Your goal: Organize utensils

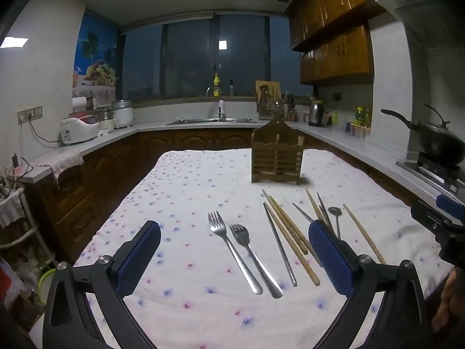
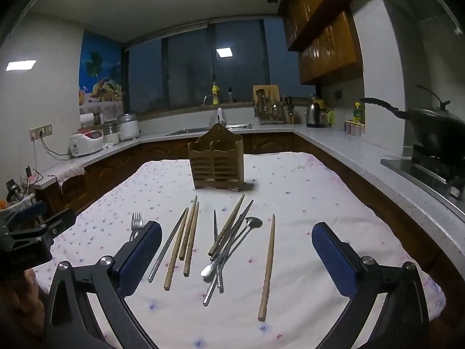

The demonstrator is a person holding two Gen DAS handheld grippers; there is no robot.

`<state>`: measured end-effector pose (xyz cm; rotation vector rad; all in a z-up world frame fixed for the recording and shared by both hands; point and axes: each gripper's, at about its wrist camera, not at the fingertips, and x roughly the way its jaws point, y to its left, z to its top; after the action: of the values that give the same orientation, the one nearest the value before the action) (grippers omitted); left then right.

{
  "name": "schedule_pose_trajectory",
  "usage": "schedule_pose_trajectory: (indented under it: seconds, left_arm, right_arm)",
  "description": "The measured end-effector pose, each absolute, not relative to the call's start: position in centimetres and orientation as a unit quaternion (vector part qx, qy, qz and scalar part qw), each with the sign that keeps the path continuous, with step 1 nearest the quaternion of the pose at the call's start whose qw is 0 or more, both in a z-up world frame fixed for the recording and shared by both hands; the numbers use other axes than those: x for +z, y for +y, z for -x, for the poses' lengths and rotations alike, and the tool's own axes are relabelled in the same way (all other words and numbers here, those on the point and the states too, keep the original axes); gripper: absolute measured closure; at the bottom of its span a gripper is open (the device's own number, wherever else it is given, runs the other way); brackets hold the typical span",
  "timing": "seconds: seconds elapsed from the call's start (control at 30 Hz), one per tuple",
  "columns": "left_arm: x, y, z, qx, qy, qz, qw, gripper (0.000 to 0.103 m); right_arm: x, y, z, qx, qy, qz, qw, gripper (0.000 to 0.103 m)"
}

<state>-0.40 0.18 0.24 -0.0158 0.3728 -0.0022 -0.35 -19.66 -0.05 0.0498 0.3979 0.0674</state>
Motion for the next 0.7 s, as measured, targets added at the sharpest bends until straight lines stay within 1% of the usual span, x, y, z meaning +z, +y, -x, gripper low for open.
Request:
schedule_pose_trajectory:
  seconds: [0.7]
  left_arm:
    - [0.58,0.2,0.36,0.0,0.183,0.013,0.983,0.001]
  right_arm:
    - [0.42,-18.89,0.25,0.044,0.195,-0.027,0.98,0.0]
